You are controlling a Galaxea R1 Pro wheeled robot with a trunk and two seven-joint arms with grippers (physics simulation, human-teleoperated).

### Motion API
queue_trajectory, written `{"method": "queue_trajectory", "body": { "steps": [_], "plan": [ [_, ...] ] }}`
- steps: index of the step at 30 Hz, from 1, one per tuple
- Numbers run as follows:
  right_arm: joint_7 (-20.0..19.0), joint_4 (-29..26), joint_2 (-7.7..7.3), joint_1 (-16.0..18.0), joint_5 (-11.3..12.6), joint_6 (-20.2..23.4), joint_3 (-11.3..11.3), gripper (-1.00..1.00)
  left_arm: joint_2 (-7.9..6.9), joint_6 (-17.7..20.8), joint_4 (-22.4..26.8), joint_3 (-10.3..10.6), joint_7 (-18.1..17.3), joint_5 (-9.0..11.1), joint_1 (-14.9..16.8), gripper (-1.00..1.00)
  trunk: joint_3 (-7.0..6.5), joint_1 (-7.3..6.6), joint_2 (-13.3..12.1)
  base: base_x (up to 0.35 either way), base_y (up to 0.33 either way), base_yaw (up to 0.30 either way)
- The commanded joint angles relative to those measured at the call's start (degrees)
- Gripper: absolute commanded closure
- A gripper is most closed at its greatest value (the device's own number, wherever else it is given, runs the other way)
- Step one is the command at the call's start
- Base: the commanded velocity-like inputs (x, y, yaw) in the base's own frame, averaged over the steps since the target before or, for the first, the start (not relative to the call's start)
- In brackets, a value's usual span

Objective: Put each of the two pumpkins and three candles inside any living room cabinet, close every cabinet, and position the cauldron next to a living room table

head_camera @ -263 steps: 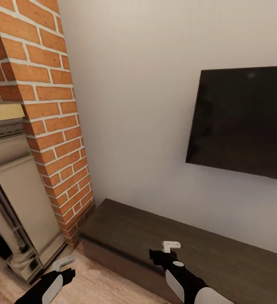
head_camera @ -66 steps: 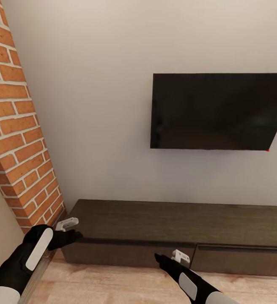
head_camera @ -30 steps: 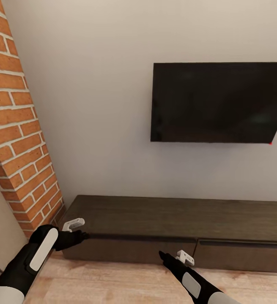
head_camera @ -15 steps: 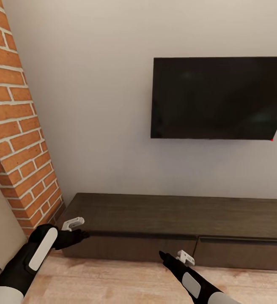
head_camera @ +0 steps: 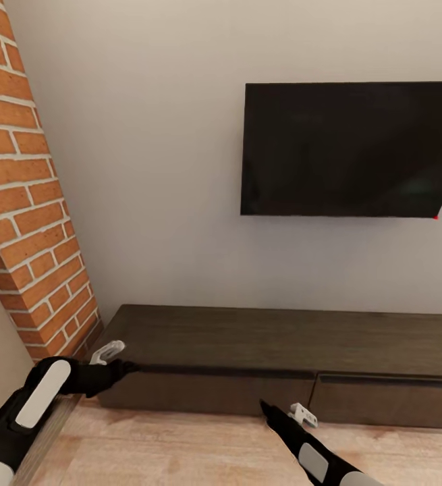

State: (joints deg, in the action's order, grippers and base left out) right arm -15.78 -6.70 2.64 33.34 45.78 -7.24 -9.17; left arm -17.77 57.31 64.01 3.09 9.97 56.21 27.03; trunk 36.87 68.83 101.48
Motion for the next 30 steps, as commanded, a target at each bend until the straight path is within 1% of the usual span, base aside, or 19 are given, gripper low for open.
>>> {"method": "queue_trajectory", "body": {
  "steps": [1, 2, 4, 6, 7, 9, 10, 11, 13, 15, 17, 19, 21, 24, 25, 26, 27, 28, 30],
  "plan": [
    [-3.6, 0.2, -0.74, 0.1, 2.5, -0.2, -0.1, -1.0, -0.66, 0.1, 0.1, 0.7, 0.6, 2.6, 0.0, -1.0, 0.24, 0.22, 0.4, 0.0, 0.0, 0.0],
    [-5.2, 0.2, -1.08, 0.1, 3.7, -0.2, 0.1, -1.0, -0.96, 0.1, 0.1, 1.1, 0.6, 3.6, 0.0, -1.0, 0.42, 0.44, 0.8, 0.0, 0.0, 0.0],
    [-10.2, 0.4, -2.28, 0.1, 8.4, 0.4, 0.8, -1.0, -2.38, 0.1, 0.7, 3.5, 0.6, 7.9, 0.0, -1.0, 0.78, 0.88, 1.6, 0.0, 0.0, 0.0],
    [-11.8, 1.0, -2.88, 0.1, 12.0, 1.4, 1.1, -1.0, -4.22, 0.1, 2.0, 6.2, 0.6, 12.8, 0.0, -1.0, 1.14, 1.32, 2.5, 0.0, 0.0, 0.0],
    [-11.7, 1.3, -2.98, 0.1, 13.0, 1.4, 1.2, -1.0, -5.21, 0.1, 2.7, 7.7, 0.6, 15.5, 0.0, -1.0, 1.32, 1.54, 2.9, 0.0, 0.0, 0.0],
    [-10.3, 1.5, -3.04, 0.1, 14.0, 1.2, 1.3, -1.0, -6.96, 0.1, 3.8, 10.9, 0.6, 20.6, 0.0, -1.0, 1.68, 1.98, 3.7, 0.0, 0.0, 0.0],
    [-10.1, 1.5, -3.05, 0.1, 14.2, 1.1, 1.3, -1.0, -7.25, 0.1, 3.9, 11.5, 0.6, 21.5, 0.0, -1.0, 1.86, 2.2, 4.1, 0.0, 0.0, 0.0],
    [-9.3, 1.4, -3.06, 0.1, 14.4, 1.0, 1.4, -1.0, -7.87, 0.1, 4.2, 12.8, 0.6, 23.4, 0.0, -1.0, 2.04, 2.42, 4.5, 0.0, 0.0, 0.0],
    [-8.8, 1.3, -3.07, 0.1, 14.7, 0.9, 1.5, -1.0, -8.25, 0.1, 4.4, 13.6, 0.6, 24.6, 0.0, -1.0, 2.4, 2.86, 5.3, 0.0, 0.0, 0.0],
    [-8.6, 1.2, -3.07, 0.1, 14.9, 0.9, 1.6, -1.0, -8.42, 0.1, 4.5, 13.9, 0.6, 25.0, 0.0, -1.0, 2.76, 3.3, 6.1, 0.0, 0.0, 0.0],
    [-8.7, 1.2, -3.08, 0.1, 15.9, 1.0, 1.6, -1.0, -8.52, 0.1, 4.5, 13.8, 0.6, 25.3, 0.0, -1.0, 3.12, 3.74, 6.9, 0.0, 0.0, 0.0],
    [-8.9, 1.2, -3.0, 0.1, 18.8, 1.1, 1.7, -1.0, -8.57, 0.1, 4.5, 13.7, 0.6, 26.7, 0.0, -1.0, 3.47, 4.17, 7.7, 0.0, 0.0, 0.0],
    [-9.4, 1.2, -3.03, 0.1, 22.7, 1.2, 1.7, -1.0, -8.71, 0.1, 4.5, 13.6, 0.6, 29.1, 0.0, -1.0, 3.83, 4.61, 8.5, 0.0, 0.0, 0.0],
    [-12.4, 1.1, -3.16, 0.1, 27.8, 1.7, 1.6, -1.0, -10.1, 0.1, 4.6, 14.0, 0.6, 31.7, 0.0, -1.0, 4.37, 5.27, 9.7, 0.0, 0.0, 0.0],
    [-14.2, 1.1, -3.23, 0.1, 29.2, 1.8, 1.6, -1.0, -10.62, 0.1, 4.6, 14.1, 0.6, 32.4, 0.0, -1.0, 4.55, 5.49, 10.1, 0.0, 0.0, 0.0],
    [-15.3, 1.2, -3.25, 0.1, 29.8, 1.8, 1.6, -1.0, -10.83, 0.1, 4.6, 14.1, 0.6, 32.8, 0.0, -1.0, 4.73, 5.71, 10.5, 0.0, 0.0, 0.0],
    [-18.1, 1.2, -3.3, 0.1, 31.8, 2.2, 1.6, -1.0, -11.27, 0.1, 4.6, 14.2, 0.6, 34.1, 0.0, -1.0, 4.91, 5.93, 10.9, 0.0, 0.0, 0.0],
    [-19.5, 1.2, -3.31, 0.1, 33.0, 2.9, 1.6, -1.0, -11.45, 0.1, 4.6, 14.2, 0.6, 34.9, -0.1, -1.0, 5.09, 6.15, 11.3, 0.0, 0.0, 0.0],
    [-20.6, 1.2, -3.31, 0.1, 34.0, 4.3, 1.5, -1.0, -11.57, 0.1, 4.7, 14.3, 0.6, 35.7, -0.1, -1.0, 5.45, 6.59, 12.1, 0.0, 0.0, 0.0]
  ]
}}
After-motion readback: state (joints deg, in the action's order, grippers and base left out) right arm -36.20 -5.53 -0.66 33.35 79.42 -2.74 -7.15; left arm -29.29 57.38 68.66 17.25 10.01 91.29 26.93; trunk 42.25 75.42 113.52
